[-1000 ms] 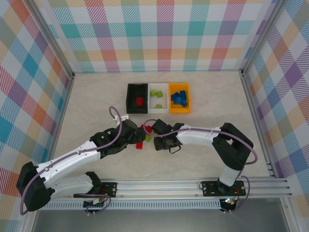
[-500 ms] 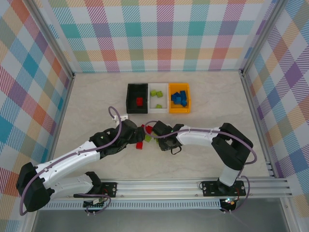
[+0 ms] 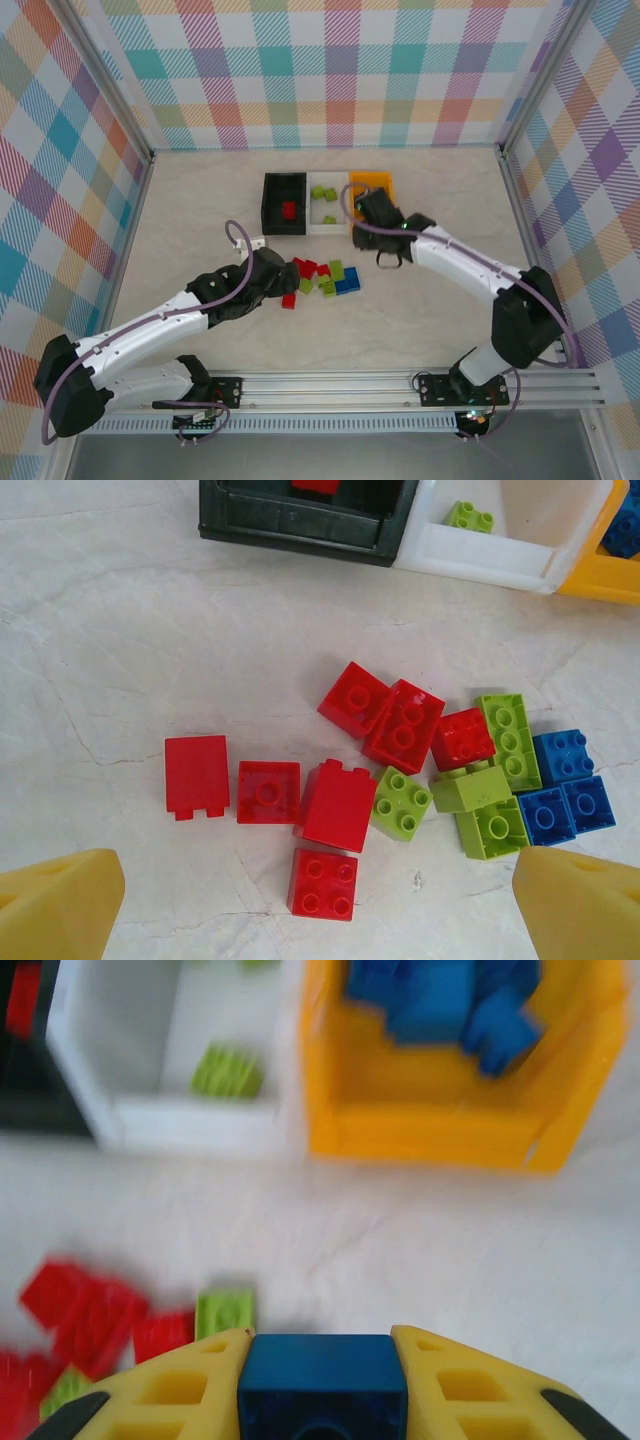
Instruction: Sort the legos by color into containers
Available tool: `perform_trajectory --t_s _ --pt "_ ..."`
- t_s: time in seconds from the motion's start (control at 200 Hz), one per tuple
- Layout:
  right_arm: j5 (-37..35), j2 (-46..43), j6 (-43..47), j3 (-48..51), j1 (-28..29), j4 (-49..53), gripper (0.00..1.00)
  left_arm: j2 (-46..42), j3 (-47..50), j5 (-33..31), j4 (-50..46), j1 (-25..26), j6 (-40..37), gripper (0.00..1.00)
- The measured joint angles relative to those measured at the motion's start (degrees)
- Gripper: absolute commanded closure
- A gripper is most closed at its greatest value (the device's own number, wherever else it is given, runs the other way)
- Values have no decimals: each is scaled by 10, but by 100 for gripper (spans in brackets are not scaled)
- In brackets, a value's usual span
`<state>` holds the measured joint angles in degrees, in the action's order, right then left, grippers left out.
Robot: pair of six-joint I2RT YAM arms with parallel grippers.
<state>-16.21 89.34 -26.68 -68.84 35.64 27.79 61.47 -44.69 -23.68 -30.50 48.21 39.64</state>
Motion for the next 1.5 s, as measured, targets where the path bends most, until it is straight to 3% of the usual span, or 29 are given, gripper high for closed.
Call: perform_trajectory --t_s 0.14,0.31,0.385,0.53,0.665,0.825,0.92,1.105,1.3,1.505 --pt "8 113 22 -127 -68 -7 72 6 0 1 -2 0 0 0" --pt "15 256 32 -274 -106 12 69 10 0 9 -8 0 0 0" --pt "19 307 32 -331 -116 32 63 14 0 14 -8 0 -1 0" --pt "24 365 34 -402 -124 61 41 27 3 25 -9 0 -4 0" --pt "37 358 36 -404 -124 70 37 41 3 39 -9 0 -8 0" --pt "54 271 36 -313 -120 46 37 59 3 63 -8 0 -17 1" --pt "62 181 36 -223 -110 24 37 79 3 75 -9 0 -22 8" --pt "73 34 27 -56 -69 -28 37 170 -14 96 -22 2 -36 13" --pt "79 -17 12 50 -52 -49 37 247 -38 94 -25 21 -47 24" --pt "77 -49 3 77 -52 -56 37 297 -52 90 -24 24 -52 41"
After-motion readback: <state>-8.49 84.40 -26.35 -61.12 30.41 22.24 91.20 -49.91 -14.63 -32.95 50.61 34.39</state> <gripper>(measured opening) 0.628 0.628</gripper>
